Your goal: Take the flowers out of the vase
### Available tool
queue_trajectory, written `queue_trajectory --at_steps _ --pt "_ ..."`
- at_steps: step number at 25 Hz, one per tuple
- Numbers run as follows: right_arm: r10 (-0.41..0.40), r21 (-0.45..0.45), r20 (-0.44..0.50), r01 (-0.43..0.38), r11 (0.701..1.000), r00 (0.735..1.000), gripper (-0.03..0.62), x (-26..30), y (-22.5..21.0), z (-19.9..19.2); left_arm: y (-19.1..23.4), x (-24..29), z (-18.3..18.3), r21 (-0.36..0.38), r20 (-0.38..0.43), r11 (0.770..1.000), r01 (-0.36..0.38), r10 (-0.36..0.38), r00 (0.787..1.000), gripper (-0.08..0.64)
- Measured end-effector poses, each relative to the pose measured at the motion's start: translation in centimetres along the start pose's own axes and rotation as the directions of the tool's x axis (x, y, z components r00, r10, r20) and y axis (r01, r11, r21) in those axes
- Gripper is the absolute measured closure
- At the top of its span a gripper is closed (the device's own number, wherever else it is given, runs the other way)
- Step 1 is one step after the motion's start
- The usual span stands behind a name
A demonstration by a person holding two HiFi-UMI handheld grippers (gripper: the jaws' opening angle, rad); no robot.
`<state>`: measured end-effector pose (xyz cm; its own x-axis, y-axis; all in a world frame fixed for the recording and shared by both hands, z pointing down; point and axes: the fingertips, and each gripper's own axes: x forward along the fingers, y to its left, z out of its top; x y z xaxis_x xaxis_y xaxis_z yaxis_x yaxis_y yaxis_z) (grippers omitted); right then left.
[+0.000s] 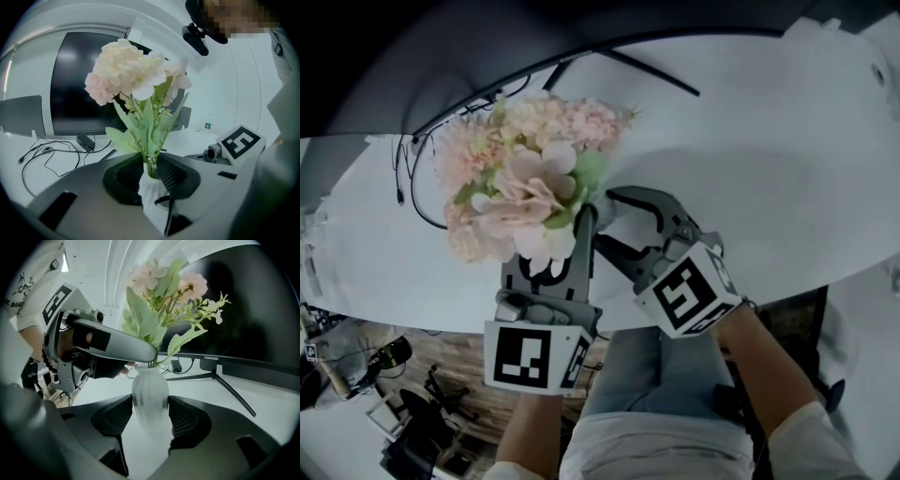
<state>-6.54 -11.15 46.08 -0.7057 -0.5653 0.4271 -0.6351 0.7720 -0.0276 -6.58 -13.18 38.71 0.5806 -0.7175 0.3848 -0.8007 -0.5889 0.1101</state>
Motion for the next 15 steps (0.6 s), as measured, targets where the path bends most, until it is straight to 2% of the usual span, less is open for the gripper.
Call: queue_trajectory --at_steps 2,8,15 --pt "0.001 -0.005 -0.004 -0.001 1.000 1.000 0.331 -0.3 0.3 0.7 0.0 -0.6 0.6 -0.001 0.009 1.000 -0.008 0.008 1.000 0.480" --pt "-0.001 -0.008 0.010 0.001 1.000 1.000 0.331 -0.7 -0.1 1.0 -0.2 -0.8 1.2 0.017 0.033 0.999 -0.030 0.029 0.999 0.489" --pt "0.010 -0.003 0.008 -0.010 1.000 1.000 0.331 -0.4 -0.1 -0.3 -0.2 -0.8 1.3 0.029 0.060 0.998 -0.047 0.045 0.997 0.489"
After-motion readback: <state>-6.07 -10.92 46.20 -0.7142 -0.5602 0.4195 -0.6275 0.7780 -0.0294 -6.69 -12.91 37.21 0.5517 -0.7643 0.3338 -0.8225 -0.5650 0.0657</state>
